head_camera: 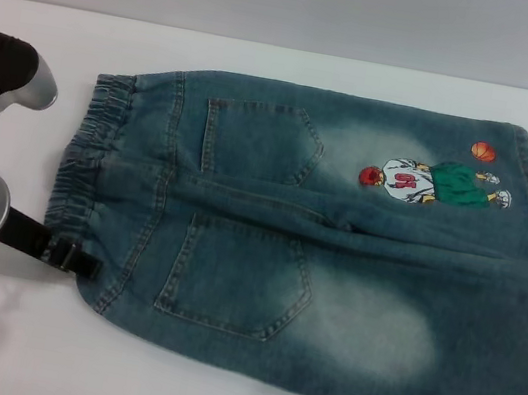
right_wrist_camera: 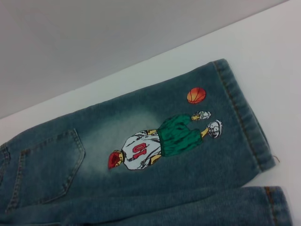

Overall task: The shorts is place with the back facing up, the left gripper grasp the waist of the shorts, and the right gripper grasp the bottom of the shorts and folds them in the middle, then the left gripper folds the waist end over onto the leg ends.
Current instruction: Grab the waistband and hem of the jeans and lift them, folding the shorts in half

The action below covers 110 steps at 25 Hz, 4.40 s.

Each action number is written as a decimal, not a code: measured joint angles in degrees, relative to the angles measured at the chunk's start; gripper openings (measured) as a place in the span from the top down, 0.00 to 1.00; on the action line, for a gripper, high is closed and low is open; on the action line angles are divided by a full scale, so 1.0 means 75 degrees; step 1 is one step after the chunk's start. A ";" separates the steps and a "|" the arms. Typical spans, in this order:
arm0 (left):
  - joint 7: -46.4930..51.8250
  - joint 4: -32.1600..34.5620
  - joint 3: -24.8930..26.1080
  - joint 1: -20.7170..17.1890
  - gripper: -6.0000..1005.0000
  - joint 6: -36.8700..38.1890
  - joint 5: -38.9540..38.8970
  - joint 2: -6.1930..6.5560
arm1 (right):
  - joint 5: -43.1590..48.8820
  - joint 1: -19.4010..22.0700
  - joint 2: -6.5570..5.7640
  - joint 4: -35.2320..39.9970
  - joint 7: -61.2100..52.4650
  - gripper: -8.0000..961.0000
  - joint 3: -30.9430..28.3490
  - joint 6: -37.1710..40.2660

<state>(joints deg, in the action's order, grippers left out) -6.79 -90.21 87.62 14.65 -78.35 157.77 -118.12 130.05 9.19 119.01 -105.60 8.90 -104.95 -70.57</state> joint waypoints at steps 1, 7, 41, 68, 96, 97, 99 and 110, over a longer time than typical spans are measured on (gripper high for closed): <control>0.0000 0.0000 0.0000 0.0000 0.17 0.0000 0.0000 0.0000 | 0.0001 -0.0009 0.0000 0.0018 0.0002 0.37 0.0000 0.0000; -0.0003 -0.0041 -0.0022 0.0039 0.19 -0.0068 -0.0003 0.0000 | 0.0009 -0.0042 0.0000 0.0096 0.0021 0.37 0.0000 0.0000; 0.0081 0.0405 -0.0004 0.0237 0.27 0.0040 0.0487 0.0012 | -0.0032 -0.0110 0.0000 0.0199 0.0184 0.37 0.0012 -0.0021; -0.0023 -0.0024 0.0007 0.0303 0.43 -0.0209 0.0176 0.0022 | -0.0025 -0.0175 0.0000 0.0219 0.0192 0.37 0.0024 0.0000; -0.0113 -0.0895 -0.0033 0.0161 0.72 -0.0240 0.0239 0.0035 | 0.0422 -0.0147 -0.0029 0.0388 0.0186 0.37 0.0013 -0.0704; -0.0114 -0.0897 -0.0031 0.0166 0.72 -0.0241 0.0240 0.0035 | 0.0424 -0.0147 -0.0029 0.0389 0.0175 0.37 0.0010 -0.0873; -0.0116 -0.0897 -0.0026 0.0171 0.74 -0.0245 0.0243 0.0035 | 0.0426 -0.0155 -0.0032 0.0390 0.0155 0.37 0.0010 -0.0977; -0.0203 -0.0772 0.0012 0.0380 0.86 -0.0253 0.0246 0.0024 | 0.0924 -0.0250 -0.0032 0.0367 0.0038 0.37 -0.0082 -0.1869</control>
<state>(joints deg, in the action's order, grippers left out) -8.31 -96.00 87.71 17.50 -80.25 159.62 -117.95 136.98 7.32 118.77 -102.84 9.18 -105.56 -84.59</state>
